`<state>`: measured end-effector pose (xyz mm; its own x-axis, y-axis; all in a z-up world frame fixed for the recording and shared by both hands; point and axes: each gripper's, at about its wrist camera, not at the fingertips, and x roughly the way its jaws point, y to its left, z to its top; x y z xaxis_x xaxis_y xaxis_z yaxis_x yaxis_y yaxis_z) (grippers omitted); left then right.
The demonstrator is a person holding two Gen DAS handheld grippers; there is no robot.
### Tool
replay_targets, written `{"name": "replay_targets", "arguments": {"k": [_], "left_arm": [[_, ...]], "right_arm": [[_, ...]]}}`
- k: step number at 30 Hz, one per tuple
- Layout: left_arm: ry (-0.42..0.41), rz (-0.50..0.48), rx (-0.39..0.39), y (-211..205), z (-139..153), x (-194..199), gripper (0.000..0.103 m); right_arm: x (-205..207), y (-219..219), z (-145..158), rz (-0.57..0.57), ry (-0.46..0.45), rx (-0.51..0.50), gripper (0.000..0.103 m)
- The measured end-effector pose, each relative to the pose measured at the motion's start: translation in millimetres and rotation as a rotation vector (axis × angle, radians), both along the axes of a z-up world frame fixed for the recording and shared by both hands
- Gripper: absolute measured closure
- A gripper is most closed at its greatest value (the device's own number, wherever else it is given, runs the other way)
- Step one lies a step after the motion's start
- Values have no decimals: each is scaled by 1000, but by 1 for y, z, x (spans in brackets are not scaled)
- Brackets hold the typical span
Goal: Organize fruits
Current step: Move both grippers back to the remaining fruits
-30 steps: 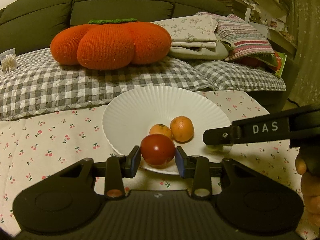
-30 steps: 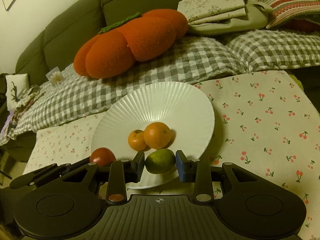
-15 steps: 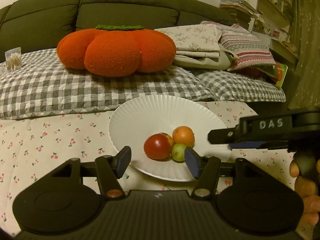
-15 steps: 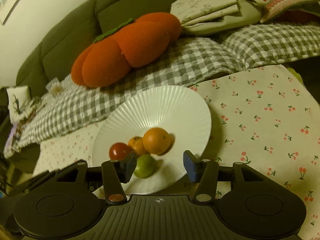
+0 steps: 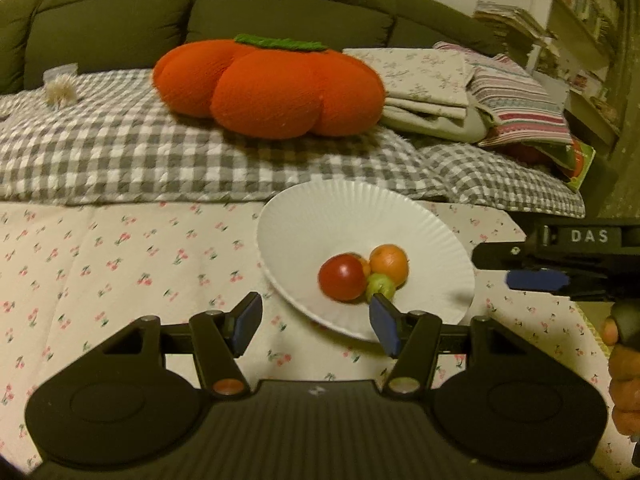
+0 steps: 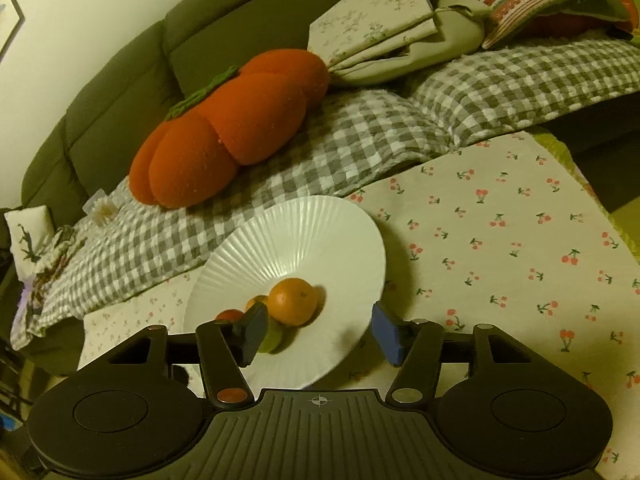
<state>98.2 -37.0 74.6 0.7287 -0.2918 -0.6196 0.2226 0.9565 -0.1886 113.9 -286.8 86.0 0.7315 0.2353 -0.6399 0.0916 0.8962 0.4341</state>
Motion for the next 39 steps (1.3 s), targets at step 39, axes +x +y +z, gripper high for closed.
{"name": "replay_targets", "arguments": {"k": [39], "left_arm": [[158, 20, 2, 34, 1, -34, 49]], "right_arm": [[-72, 105, -16, 473, 33, -258, 11]]}}
